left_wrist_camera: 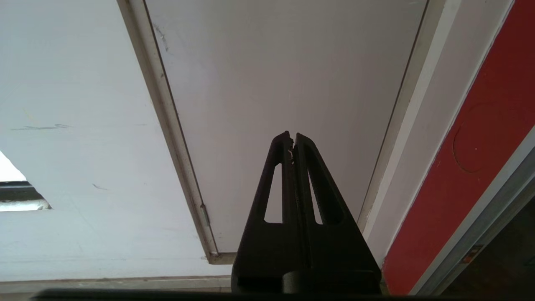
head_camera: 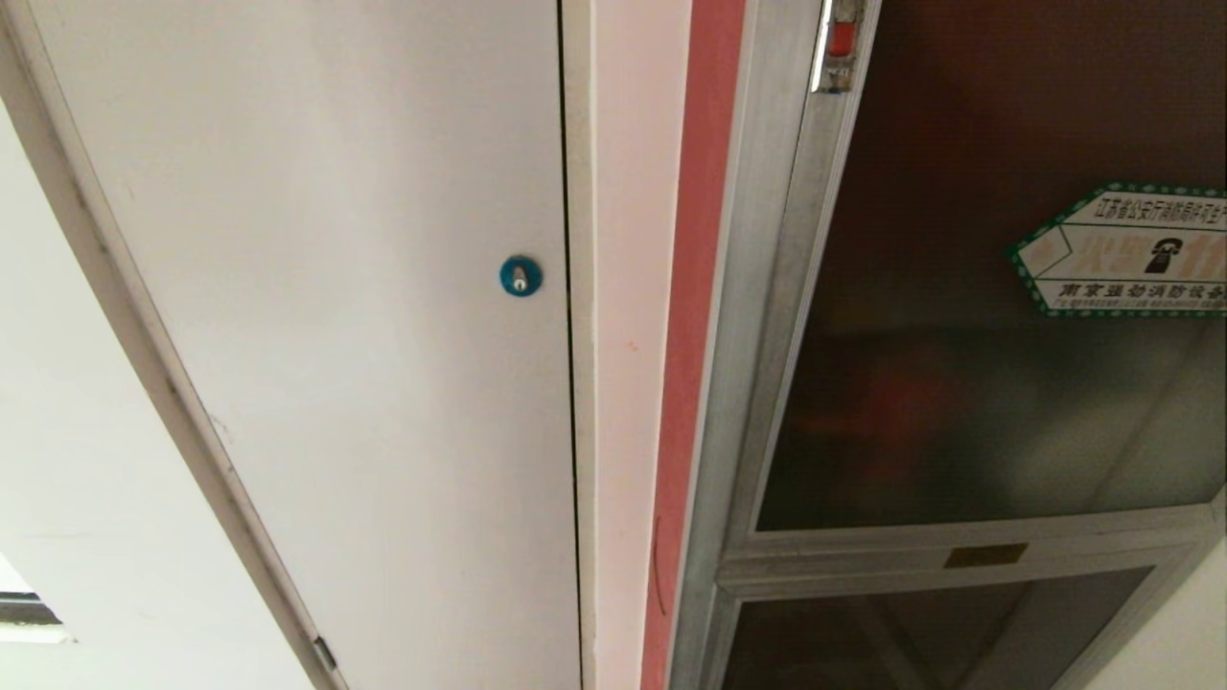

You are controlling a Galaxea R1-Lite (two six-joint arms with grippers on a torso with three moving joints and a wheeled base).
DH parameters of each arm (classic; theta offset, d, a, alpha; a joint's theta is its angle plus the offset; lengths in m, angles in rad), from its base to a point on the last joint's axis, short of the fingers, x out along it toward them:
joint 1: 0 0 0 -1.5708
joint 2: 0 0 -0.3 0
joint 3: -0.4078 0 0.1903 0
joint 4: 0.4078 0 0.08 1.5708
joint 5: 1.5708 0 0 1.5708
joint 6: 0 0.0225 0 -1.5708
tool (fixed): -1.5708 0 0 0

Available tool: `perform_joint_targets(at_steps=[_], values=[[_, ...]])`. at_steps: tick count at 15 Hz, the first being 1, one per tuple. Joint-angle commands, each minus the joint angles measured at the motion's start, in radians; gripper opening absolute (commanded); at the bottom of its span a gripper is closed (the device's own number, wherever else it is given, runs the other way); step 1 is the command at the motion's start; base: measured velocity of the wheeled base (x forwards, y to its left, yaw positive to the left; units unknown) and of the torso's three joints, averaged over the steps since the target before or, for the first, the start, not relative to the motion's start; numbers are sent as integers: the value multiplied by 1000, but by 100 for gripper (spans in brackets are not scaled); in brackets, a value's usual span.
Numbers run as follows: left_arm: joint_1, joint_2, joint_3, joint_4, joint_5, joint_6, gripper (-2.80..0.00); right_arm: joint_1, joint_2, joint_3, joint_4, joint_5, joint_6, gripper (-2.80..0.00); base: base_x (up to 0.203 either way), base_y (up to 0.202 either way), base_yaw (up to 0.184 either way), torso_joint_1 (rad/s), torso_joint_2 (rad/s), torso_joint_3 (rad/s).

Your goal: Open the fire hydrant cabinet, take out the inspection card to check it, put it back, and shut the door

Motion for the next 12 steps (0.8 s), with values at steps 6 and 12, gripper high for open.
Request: perform_joint_targets(at_steps=[6, 12], values=[[0, 1, 2, -1, 0, 0, -280, 0, 1, 0, 0, 2, -2, -280, 0, 0, 0, 0, 0, 0], [0, 1, 2, 0, 0, 0, -280, 0, 1, -8, 4, 2, -8, -280, 0, 0, 0, 0, 0, 0]])
